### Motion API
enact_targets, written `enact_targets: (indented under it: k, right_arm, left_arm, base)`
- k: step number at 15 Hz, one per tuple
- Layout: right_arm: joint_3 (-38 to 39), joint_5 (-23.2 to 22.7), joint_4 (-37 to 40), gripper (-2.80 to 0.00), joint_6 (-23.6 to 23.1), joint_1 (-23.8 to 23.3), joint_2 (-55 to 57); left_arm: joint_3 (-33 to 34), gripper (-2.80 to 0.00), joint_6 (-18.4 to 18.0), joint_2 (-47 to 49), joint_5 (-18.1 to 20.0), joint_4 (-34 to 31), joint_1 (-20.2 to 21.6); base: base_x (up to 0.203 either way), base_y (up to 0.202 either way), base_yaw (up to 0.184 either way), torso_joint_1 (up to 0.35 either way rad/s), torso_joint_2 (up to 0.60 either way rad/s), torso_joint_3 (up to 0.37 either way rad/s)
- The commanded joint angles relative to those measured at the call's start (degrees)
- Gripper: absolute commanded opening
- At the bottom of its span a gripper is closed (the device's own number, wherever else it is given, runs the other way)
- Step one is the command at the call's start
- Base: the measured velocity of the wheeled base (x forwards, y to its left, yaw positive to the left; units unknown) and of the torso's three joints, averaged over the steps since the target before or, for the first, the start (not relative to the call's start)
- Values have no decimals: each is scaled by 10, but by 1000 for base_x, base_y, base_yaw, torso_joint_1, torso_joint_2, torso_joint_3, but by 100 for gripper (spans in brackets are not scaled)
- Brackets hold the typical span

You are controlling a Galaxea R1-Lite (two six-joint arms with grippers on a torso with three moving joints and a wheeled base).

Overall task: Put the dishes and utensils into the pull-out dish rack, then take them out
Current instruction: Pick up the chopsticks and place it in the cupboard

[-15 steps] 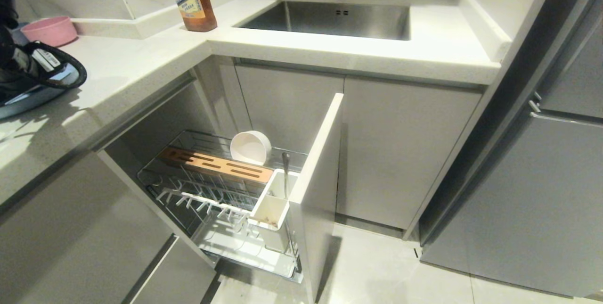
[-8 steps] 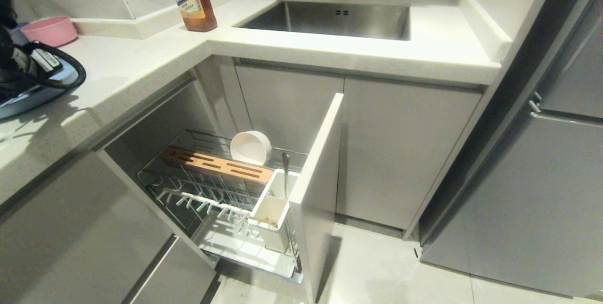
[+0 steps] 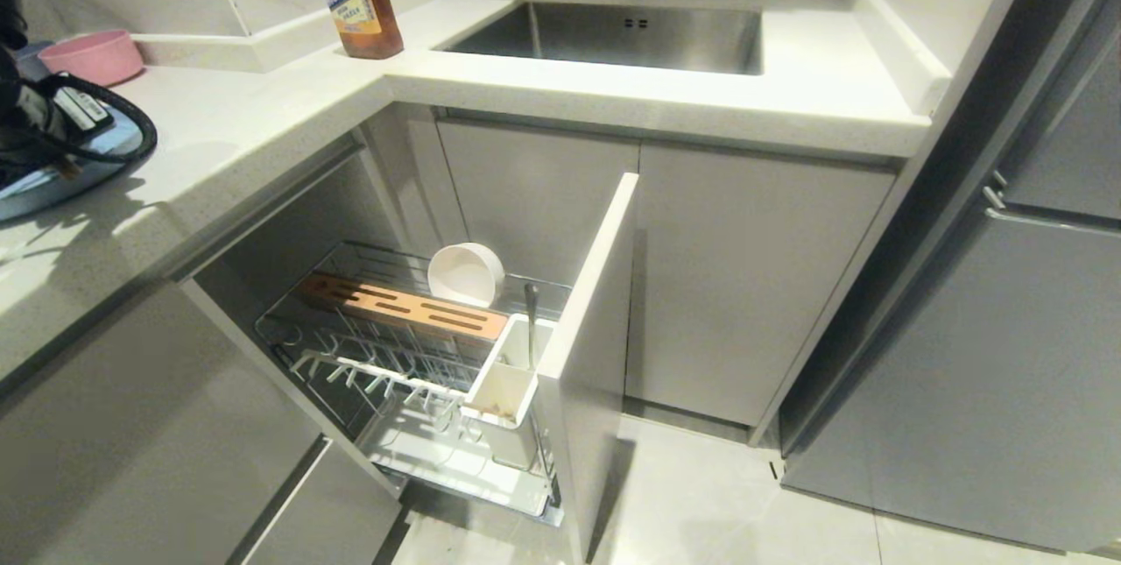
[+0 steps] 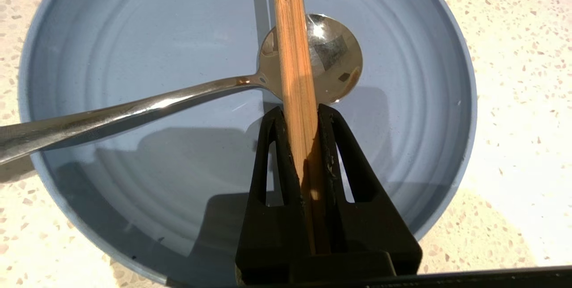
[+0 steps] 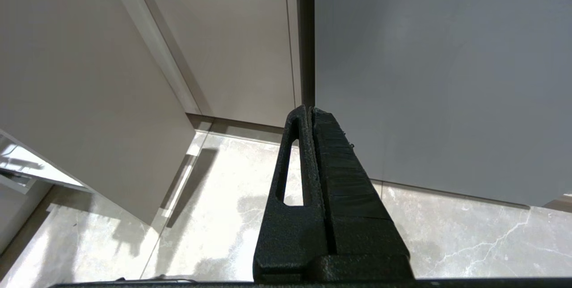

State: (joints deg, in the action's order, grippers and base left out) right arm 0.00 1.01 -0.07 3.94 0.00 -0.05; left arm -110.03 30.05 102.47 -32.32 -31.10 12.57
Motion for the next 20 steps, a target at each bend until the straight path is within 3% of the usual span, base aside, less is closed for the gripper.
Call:
enact_targets:
  k: [1,7,10,12,14,18,20]
  right_arm:
    - [0,0,0,-280,0,0,0]
    - [0,0,0,-280,0,0,0]
    - [0,0,0,-280,0,0,0]
    - [0,0,0,-280,0,0,0]
    - [0,0,0,-280,0,0,0]
    - [0,0,0,-280,0,0,0]
    - [0,0,0,-280,0,0,0]
  left_arm:
    - [0,-280,2,-16,-3,1,1]
    - [2,-280,21,-136,1,14,5]
    - [18,-280,35,-203,59,14,-16]
    - [45,-280,42,-243,107,11,-78]
    - [77,-280,42,-278,130,11,-161]
    - [148,-280,47,-318,143,-7,-372]
    - [204,-280,73,-323,145,-47,-459]
  base:
    - [0,0,0,0,0,0]
    - [0,0,0,0,0,0]
    - [0,0,0,0,0,0]
    - [0,0,0,0,0,0]
    - [0,0,0,0,0,0]
    - [0,0,0,0,0,0]
    - [0,0,0,0,0,0]
